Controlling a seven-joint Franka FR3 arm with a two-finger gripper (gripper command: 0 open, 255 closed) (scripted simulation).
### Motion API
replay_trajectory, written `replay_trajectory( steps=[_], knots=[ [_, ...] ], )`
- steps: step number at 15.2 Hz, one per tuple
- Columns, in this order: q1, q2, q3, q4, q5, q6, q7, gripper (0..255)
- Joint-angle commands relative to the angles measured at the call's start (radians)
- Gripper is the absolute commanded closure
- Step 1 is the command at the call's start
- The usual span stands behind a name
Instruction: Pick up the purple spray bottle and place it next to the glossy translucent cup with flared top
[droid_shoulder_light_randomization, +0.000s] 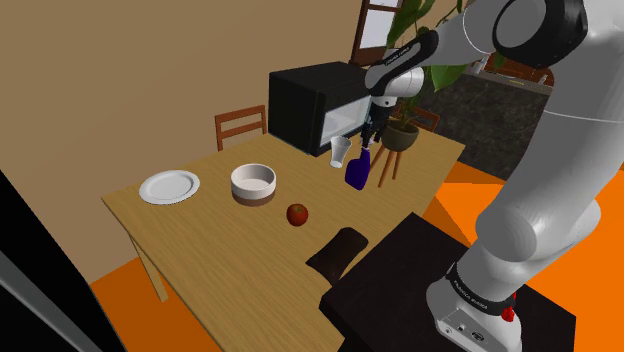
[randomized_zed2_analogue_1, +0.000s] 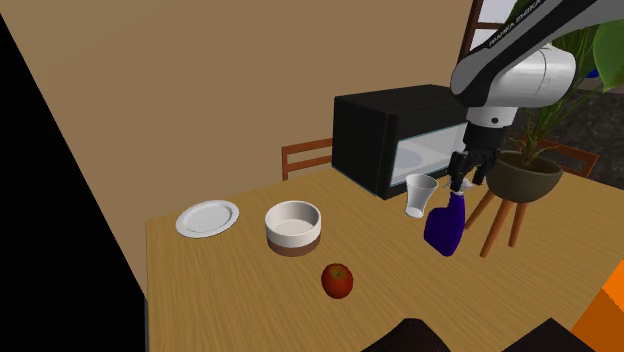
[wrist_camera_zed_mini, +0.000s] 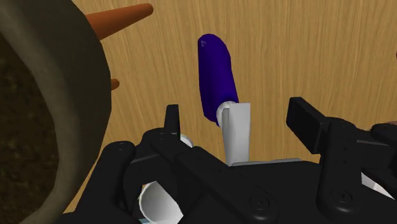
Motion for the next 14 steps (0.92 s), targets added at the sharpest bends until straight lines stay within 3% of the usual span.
replay_trajectory(
  steps=[1,3,7,14],
  knots=[
    [-0.001,-0.001,-0.001,0.001,0.0,0.0,0.0,0],
    [-0.001,-0.001,-0.001,0.001,0.0,0.0,0.0,0],
    [0.001,-0.062,-0.005,0.055,-0.013,-0.115,0.009,0],
    [0.001,-0.062,-0.005,0.055,-0.013,-0.115,0.009,0]
  ],
)
